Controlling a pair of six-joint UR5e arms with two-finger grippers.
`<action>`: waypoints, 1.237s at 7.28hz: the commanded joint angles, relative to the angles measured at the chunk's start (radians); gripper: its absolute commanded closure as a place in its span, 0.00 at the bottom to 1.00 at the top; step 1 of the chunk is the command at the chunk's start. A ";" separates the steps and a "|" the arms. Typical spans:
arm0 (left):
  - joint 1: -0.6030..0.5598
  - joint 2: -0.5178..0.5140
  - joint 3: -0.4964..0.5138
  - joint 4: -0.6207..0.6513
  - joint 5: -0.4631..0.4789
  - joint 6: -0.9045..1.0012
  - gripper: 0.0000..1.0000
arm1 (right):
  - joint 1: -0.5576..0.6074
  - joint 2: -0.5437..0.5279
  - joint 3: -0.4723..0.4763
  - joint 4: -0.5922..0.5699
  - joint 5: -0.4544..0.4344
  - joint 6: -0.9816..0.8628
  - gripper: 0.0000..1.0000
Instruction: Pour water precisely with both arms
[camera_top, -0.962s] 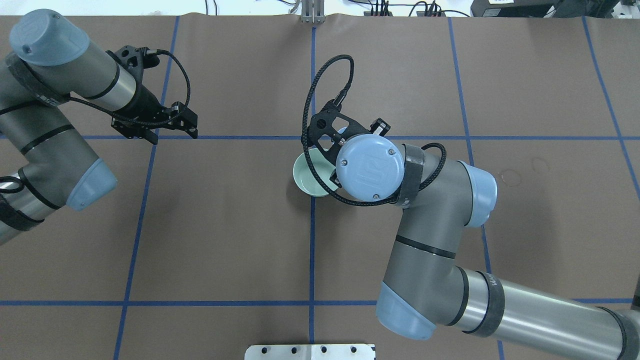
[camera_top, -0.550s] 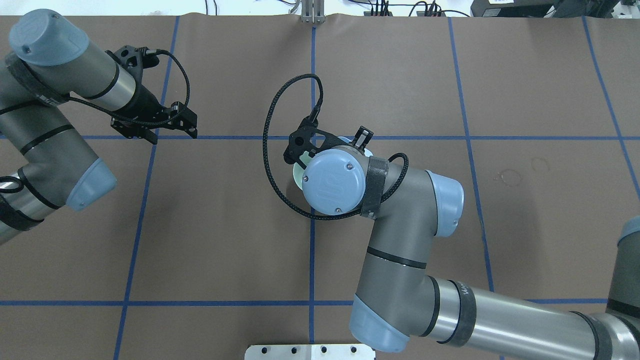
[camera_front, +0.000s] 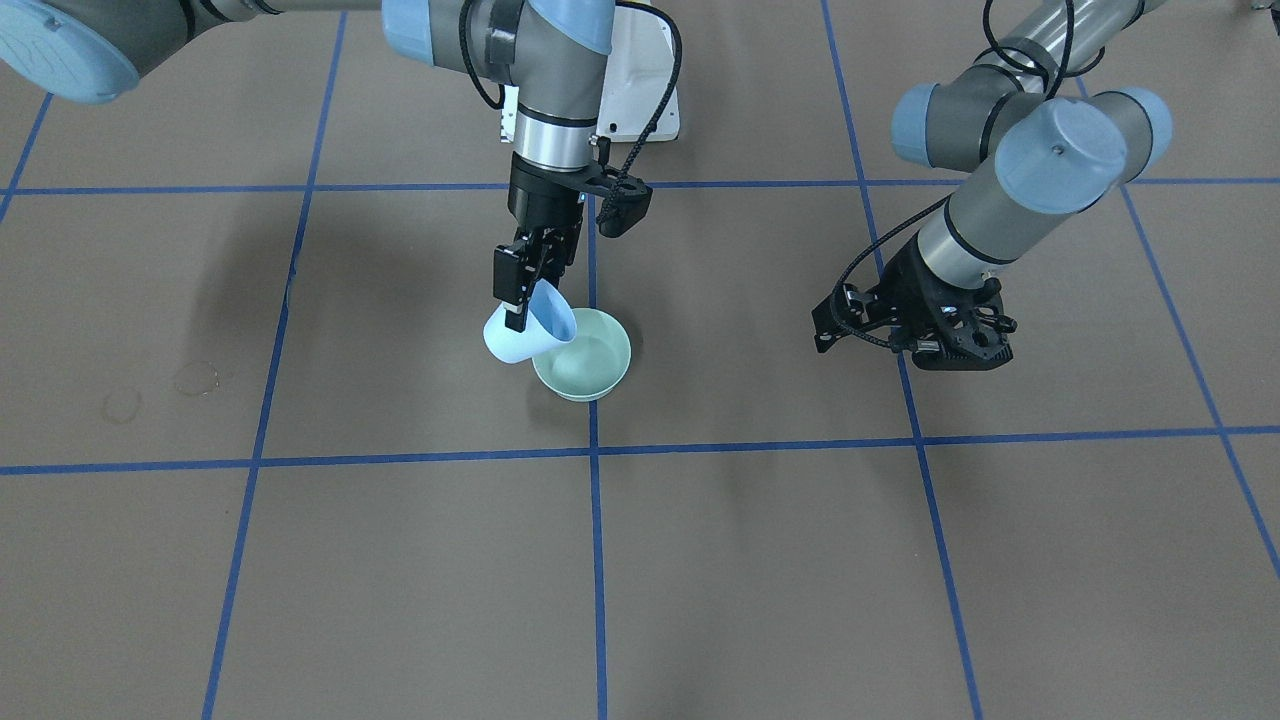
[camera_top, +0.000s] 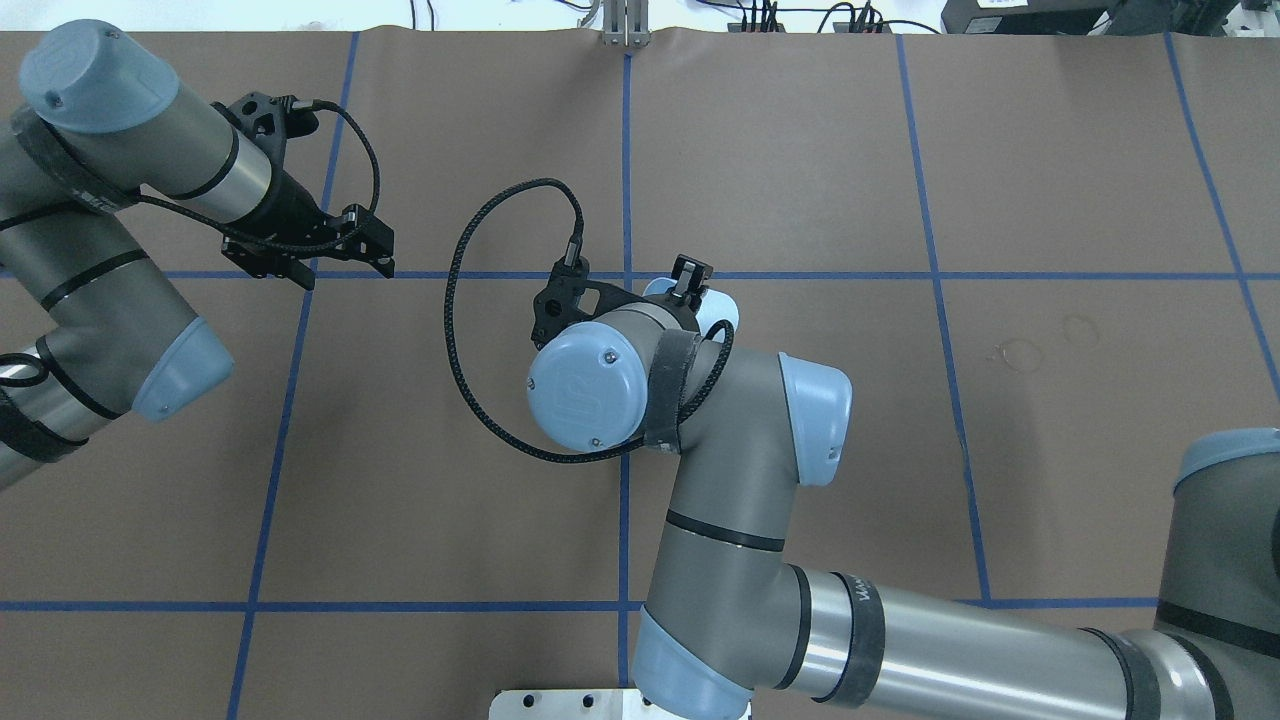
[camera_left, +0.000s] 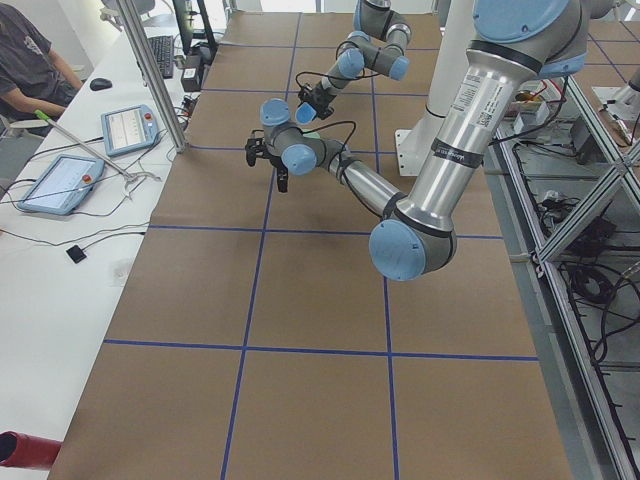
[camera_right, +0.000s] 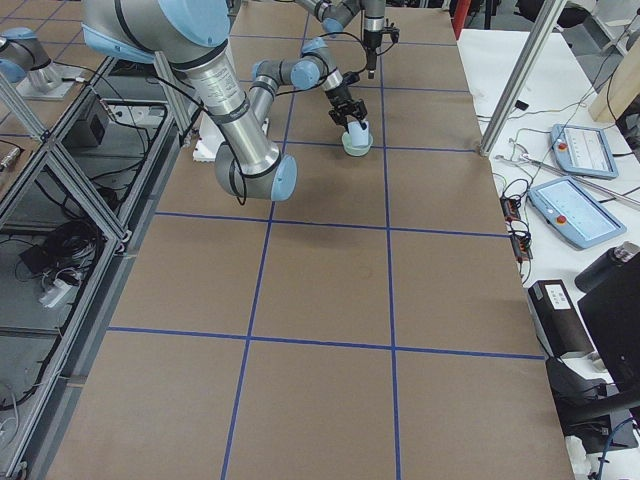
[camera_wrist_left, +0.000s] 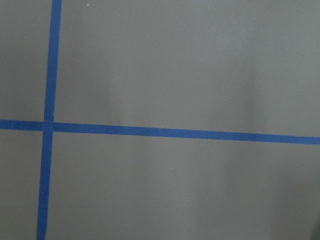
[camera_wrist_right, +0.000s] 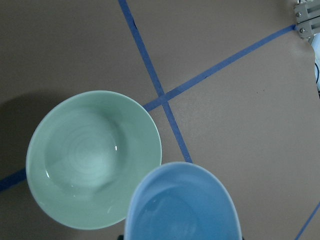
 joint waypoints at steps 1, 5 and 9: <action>-0.001 0.000 0.002 0.000 0.000 0.005 0.01 | -0.011 0.042 -0.059 -0.034 -0.043 -0.050 1.00; -0.001 0.020 -0.001 -0.002 -0.002 0.011 0.01 | -0.031 0.053 -0.081 -0.069 -0.152 -0.276 1.00; -0.001 0.020 -0.001 -0.002 -0.002 0.011 0.01 | -0.032 0.055 -0.092 -0.069 -0.184 -0.381 1.00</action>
